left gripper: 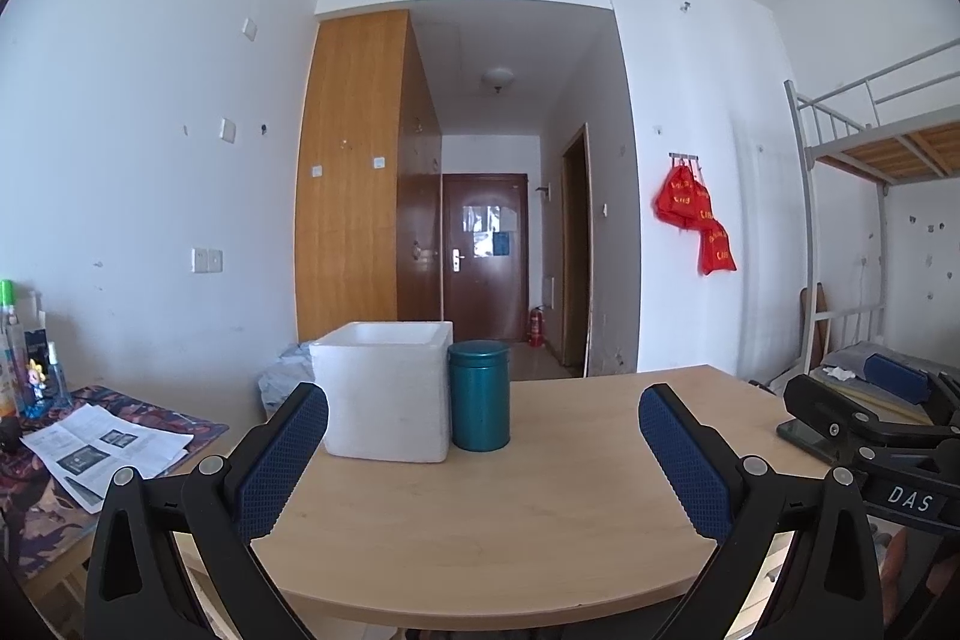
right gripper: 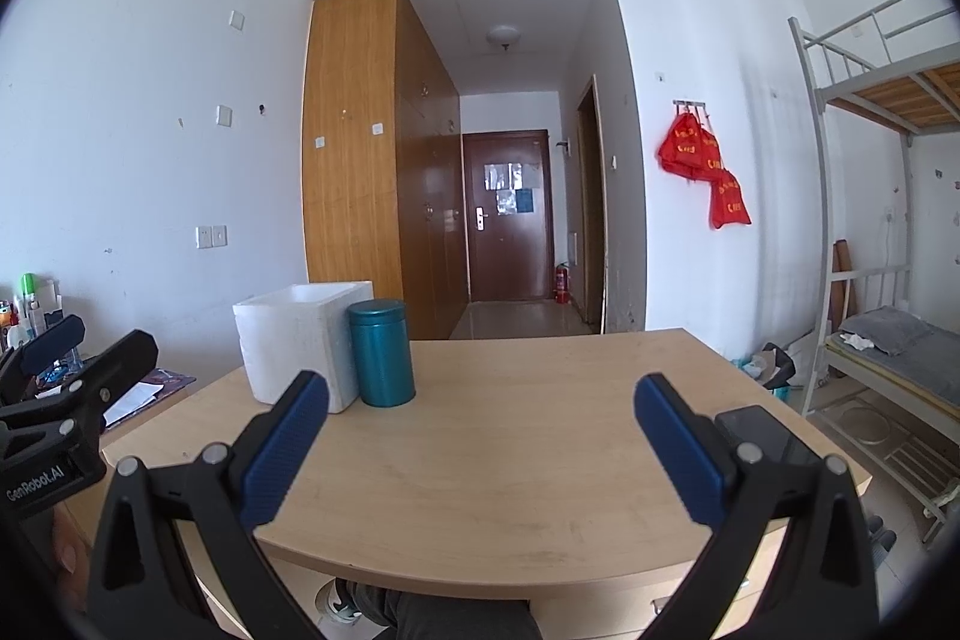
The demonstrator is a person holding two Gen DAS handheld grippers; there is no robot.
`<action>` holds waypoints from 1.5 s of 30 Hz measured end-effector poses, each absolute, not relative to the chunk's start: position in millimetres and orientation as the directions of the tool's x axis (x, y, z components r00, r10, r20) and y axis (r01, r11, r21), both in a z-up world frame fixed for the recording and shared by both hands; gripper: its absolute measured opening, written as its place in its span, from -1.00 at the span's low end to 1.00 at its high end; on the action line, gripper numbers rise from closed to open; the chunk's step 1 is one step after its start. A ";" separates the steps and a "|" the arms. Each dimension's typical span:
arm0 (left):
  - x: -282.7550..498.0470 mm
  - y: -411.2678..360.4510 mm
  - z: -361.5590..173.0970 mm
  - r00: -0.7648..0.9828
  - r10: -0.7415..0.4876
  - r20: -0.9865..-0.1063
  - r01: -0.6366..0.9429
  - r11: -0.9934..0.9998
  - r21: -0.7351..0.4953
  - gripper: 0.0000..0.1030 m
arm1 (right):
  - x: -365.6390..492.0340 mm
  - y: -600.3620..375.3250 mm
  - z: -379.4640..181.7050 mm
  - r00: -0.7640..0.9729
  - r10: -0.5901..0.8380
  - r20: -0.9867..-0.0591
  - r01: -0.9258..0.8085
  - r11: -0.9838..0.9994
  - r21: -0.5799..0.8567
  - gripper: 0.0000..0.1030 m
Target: Organize soft objects
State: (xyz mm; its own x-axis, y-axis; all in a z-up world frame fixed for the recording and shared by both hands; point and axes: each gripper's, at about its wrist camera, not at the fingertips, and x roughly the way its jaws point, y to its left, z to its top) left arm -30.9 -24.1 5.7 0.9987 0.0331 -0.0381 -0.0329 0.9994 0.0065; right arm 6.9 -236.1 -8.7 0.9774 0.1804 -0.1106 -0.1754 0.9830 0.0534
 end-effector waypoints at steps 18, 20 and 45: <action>-34.7 -20.2 6.5 0.998 0.063 -0.024 -0.063 0.998 0.003 1.00 | 6.7 -238.3 -10.5 0.978 0.179 -0.111 -0.174 0.983 0.054 1.00; -33.8 -19.1 6.9 0.998 0.064 -0.024 -0.064 0.998 0.001 1.00 | 6.9 -238.5 -10.8 0.978 0.179 -0.112 -0.173 0.983 0.056 1.00; -30.9 -22.7 7.6 0.998 0.042 -0.036 -0.042 0.999 0.006 1.00 | 8.2 -238.9 -11.0 0.976 0.179 -0.125 -0.174 0.983 0.049 1.00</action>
